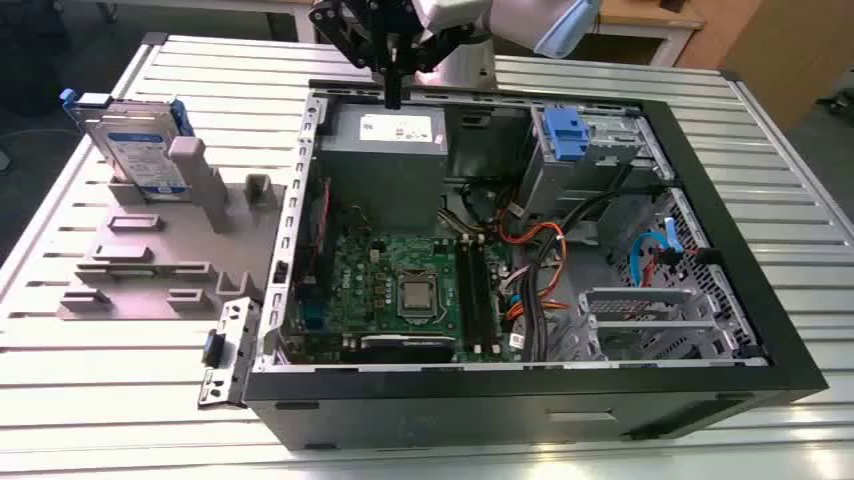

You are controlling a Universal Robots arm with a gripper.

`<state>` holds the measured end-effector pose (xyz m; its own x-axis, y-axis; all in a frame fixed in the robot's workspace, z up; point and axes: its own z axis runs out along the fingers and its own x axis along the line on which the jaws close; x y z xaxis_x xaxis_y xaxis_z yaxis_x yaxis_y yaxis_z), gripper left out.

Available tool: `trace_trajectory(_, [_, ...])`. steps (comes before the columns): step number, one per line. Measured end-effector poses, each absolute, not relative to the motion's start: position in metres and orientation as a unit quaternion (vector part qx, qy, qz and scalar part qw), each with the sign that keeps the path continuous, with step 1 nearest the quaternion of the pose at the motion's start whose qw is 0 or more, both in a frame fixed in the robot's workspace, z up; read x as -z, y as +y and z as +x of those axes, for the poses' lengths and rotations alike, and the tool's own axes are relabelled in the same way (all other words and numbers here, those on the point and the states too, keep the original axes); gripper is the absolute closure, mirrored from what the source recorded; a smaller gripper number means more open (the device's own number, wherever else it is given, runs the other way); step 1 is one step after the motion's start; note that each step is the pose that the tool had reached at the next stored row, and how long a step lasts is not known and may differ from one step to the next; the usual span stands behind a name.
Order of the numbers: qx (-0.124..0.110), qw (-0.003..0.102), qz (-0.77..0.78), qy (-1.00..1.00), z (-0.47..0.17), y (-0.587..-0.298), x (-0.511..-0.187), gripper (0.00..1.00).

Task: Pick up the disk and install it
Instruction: 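Reach for the disk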

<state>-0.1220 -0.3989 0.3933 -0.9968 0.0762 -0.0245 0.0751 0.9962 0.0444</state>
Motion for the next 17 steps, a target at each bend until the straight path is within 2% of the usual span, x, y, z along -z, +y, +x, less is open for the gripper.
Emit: trace_trajectory(17, [-0.022, 0.013, 0.038, 0.999, -0.1265, -0.399, -0.3933, 0.89])
